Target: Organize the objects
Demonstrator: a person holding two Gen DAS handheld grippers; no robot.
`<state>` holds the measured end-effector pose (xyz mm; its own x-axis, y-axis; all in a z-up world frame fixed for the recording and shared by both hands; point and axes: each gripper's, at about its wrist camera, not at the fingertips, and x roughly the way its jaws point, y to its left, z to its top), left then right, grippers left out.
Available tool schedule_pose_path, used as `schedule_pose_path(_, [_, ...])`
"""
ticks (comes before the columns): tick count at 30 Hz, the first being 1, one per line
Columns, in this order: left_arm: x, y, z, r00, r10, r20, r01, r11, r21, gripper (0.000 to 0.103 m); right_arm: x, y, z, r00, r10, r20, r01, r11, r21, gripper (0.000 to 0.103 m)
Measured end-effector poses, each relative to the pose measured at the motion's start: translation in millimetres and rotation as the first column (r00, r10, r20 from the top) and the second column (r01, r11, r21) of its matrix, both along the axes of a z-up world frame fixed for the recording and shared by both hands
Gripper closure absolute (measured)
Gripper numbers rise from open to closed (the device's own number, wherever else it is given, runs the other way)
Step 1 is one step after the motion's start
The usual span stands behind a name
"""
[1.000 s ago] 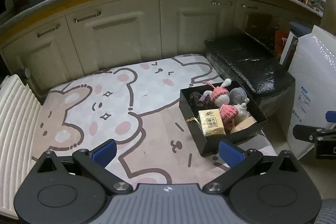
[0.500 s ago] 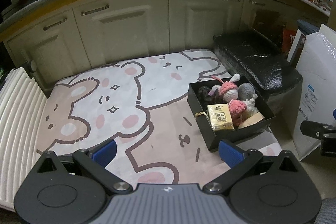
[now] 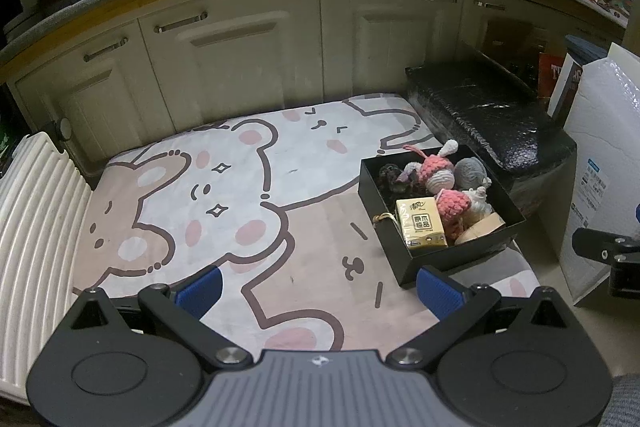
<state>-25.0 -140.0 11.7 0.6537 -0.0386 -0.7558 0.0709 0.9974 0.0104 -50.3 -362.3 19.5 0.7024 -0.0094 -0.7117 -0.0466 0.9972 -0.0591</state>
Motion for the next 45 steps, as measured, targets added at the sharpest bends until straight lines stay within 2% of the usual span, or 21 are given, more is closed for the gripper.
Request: schedule_pose_path(45, [-0.3, -2.2, 1.1, 1.0, -0.002, -0.003, 0.002, 1.0, -0.009, 0.001, 1.7, -1.1, -0.5, 1.0, 0.005, -0.005, -0.005, 1.0, 0.011, 0.004])
